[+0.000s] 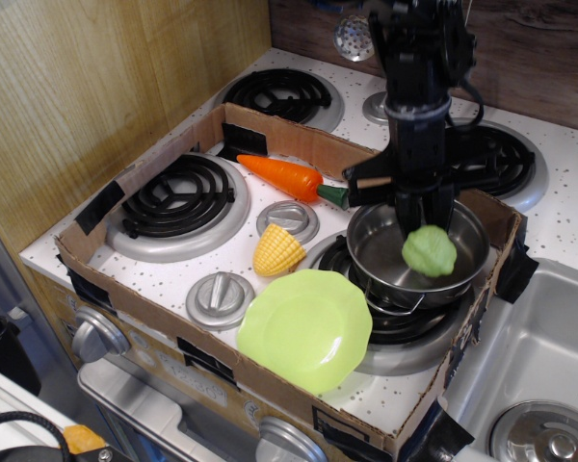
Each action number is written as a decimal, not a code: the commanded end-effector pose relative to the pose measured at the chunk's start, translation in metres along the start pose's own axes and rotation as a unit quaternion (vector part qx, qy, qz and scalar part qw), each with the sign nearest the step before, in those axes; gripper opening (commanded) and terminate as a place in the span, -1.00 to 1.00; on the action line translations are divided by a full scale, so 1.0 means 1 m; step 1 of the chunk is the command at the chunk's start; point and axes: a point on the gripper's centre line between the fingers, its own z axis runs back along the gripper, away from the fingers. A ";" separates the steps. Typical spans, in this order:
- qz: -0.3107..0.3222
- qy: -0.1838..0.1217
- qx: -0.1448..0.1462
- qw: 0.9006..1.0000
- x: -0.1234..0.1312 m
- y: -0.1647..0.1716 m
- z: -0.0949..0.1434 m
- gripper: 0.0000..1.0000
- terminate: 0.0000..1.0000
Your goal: Take broccoli out of pan
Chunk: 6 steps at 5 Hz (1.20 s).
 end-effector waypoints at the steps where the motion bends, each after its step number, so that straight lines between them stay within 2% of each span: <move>1: 0.028 0.020 0.000 0.999 0.032 -0.001 0.068 -1.00 -1.00; 2: 0.002 -0.003 0.042 0.999 0.047 0.013 0.092 -1.00 -1.00; 3: 0.005 -0.021 0.060 0.998 0.052 0.036 0.105 -1.00 -1.00; 4: 0.006 -0.021 0.037 0.999 0.054 0.066 0.101 -1.00 -1.00; 6: 0.000 -0.050 0.049 0.998 0.045 0.124 0.077 -1.00 -1.00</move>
